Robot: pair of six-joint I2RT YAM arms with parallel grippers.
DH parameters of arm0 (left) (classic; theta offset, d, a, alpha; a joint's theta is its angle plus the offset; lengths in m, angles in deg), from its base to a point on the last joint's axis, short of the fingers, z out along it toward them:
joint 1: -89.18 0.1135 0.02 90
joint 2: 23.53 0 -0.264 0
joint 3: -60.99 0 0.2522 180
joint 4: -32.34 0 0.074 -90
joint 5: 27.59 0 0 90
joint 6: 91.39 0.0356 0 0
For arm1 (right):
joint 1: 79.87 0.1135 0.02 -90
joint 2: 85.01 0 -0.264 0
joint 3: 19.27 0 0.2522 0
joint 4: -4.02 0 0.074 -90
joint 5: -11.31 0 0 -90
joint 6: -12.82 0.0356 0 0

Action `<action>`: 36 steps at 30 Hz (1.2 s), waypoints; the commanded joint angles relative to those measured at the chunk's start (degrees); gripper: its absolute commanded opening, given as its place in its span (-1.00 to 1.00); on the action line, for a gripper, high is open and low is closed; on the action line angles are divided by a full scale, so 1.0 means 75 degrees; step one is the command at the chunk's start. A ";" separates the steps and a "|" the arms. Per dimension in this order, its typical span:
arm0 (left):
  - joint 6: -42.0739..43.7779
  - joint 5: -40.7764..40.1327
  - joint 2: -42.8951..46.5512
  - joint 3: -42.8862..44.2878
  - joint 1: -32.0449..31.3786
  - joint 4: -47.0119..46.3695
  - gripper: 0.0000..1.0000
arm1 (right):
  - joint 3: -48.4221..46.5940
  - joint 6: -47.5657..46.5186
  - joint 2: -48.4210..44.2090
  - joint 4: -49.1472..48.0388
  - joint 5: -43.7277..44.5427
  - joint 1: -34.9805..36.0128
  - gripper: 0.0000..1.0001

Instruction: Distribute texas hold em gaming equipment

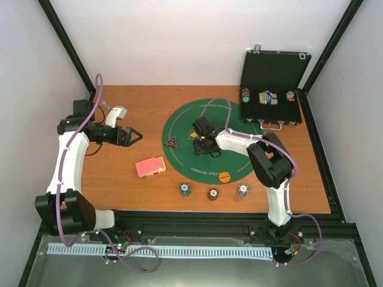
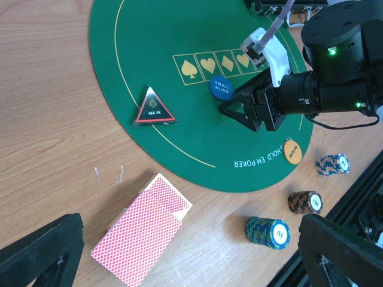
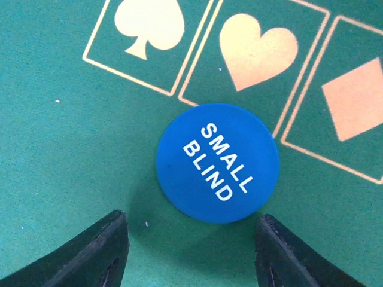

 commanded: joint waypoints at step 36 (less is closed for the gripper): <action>0.0304 0.0102 0.0380 -0.0008 0.0035 0.0305 1.00 | -0.3498 -0.1178 0.1857 0.1556 0.0664 -0.1756 0.13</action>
